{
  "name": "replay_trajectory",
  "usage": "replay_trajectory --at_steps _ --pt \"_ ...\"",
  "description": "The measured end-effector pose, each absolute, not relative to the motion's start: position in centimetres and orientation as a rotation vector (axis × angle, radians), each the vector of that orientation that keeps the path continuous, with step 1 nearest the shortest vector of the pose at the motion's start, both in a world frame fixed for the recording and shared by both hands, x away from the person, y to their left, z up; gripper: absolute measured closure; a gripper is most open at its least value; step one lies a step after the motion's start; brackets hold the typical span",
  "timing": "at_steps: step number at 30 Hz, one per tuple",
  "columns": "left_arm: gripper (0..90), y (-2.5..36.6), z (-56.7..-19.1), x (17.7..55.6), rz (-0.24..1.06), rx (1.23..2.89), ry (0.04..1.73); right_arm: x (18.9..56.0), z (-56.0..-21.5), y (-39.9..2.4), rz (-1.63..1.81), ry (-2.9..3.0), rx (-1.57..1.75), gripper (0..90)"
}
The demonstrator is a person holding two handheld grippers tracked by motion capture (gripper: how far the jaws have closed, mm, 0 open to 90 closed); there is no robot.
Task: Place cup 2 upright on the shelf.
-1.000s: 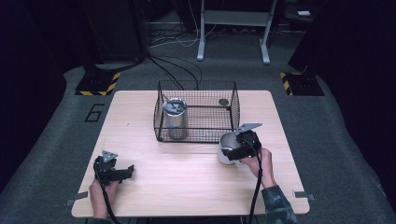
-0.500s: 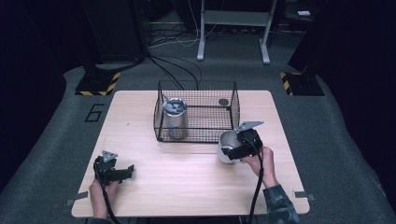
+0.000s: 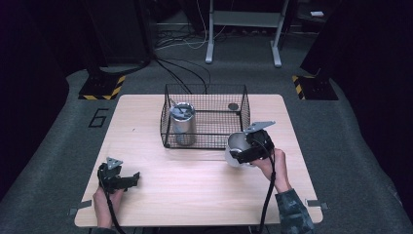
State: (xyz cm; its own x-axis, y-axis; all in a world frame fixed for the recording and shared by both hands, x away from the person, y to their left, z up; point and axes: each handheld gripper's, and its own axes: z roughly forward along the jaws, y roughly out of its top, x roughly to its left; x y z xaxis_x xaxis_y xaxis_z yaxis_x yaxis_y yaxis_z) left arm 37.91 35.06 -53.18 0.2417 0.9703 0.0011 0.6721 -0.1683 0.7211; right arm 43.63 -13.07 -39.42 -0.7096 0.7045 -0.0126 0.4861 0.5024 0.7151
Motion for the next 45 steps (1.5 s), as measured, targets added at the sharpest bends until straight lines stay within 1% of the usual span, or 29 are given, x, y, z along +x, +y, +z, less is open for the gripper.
replay_trajectory --at_steps 18,35,45 --pt "2.0 35.1 -53.2 38.0 0.644 1.915 1.492 44.3 -37.0 -11.6 1.059 2.434 0.955 5.9" --pt "2.0 35.1 -53.2 38.0 0.644 1.915 1.492 44.7 -35.0 -11.4 1.049 2.421 0.966 5.9" --pt "2.0 35.1 -53.2 38.0 0.645 1.915 1.492 45.6 -34.1 -10.9 1.060 2.407 0.924 5.9"
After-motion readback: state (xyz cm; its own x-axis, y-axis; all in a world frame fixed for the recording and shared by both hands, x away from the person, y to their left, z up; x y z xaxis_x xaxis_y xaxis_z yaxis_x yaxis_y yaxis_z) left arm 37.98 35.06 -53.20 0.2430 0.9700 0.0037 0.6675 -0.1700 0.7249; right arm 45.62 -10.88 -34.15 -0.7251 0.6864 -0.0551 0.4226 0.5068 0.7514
